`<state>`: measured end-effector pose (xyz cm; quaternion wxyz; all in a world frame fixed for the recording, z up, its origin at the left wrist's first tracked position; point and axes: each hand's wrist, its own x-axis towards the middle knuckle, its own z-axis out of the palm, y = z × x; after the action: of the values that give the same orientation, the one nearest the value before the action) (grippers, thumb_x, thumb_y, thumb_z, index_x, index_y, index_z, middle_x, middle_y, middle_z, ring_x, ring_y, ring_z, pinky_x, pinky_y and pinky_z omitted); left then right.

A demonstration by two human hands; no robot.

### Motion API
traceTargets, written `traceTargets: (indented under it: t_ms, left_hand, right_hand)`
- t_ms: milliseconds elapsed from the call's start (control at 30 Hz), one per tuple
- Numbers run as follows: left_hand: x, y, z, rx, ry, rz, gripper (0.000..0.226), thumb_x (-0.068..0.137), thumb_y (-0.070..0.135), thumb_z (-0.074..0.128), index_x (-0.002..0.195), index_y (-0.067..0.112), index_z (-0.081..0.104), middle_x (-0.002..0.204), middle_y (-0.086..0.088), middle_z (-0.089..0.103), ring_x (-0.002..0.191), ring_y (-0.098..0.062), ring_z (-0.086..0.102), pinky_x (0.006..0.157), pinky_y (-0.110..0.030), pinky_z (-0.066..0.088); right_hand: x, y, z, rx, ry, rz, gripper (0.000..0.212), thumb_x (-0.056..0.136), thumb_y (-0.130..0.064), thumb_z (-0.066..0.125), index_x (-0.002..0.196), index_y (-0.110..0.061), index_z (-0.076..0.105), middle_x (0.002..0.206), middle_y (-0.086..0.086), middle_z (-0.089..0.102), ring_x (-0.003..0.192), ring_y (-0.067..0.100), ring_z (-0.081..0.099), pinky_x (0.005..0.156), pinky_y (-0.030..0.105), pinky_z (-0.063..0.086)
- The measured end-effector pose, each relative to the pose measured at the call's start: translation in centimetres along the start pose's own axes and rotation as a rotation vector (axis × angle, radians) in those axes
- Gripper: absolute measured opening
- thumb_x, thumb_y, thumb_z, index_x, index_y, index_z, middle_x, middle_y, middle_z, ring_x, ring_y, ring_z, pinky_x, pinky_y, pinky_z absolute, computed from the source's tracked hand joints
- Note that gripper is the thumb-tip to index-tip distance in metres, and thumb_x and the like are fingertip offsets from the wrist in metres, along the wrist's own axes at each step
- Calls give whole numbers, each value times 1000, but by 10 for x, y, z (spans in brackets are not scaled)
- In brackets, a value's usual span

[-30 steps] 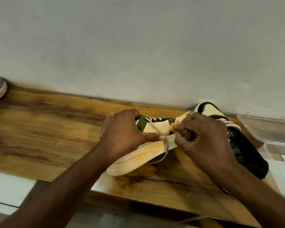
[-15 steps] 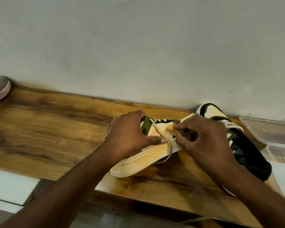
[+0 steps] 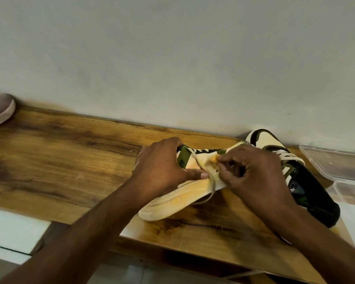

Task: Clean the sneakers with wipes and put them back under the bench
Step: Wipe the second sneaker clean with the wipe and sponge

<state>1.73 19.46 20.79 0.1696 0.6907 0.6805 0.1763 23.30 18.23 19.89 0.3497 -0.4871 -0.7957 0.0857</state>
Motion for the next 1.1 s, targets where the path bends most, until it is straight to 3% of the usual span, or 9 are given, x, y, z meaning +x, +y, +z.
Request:
traceTargets:
  t_ms: [167,433,667,767,933,1100]
  left_hand:
    - [0,0,-1,-1,-17,-12,79,57,85,79,116,34,65,103,15,71,96,-12,66,86,-40,55]
    - [0,3,-1,-24,-29,-17,70,56,80,83,104,35,60,93,15,67,89,-12,65,76,-35,50]
    - [-2,4,-2,-20,-35,-9,76,58,79,82,116,34,64,104,15,71,97,-12,66,88,-39,54]
    - [-2,4,-1,-32,-27,-14,74,57,79,83,111,34,63,99,15,70,94,-12,66,84,-38,54]
    - [-1,5,0,-32,-21,-17,73,55,76,86,111,35,63,102,14,71,93,-13,66,79,-35,54]
    - [-1,3,-1,-45,-26,-11,73,55,80,83,110,37,62,98,16,69,92,-10,65,82,-38,54]
  right_hand:
    - [9,22,-16,40,157,171,11,84,-12,84,92,-19,82,74,-17,67,63,8,62,62,30,54]
    - [-7,-9,6,57,11,-2,16,80,-11,86,92,-20,82,80,-12,70,63,2,59,58,25,53]
    - [7,23,-12,71,155,204,9,86,-14,82,92,-20,82,75,-16,68,64,8,61,60,29,54]
    - [0,6,-1,63,113,126,11,82,-8,82,86,-19,81,73,-12,68,62,10,59,57,32,53]
    - [-12,-14,10,85,-13,2,17,80,-11,85,93,-21,82,84,-13,71,67,-4,57,61,13,48]
    - [2,13,-8,27,70,94,14,83,-11,83,94,-20,82,81,-13,69,68,2,60,61,16,47]
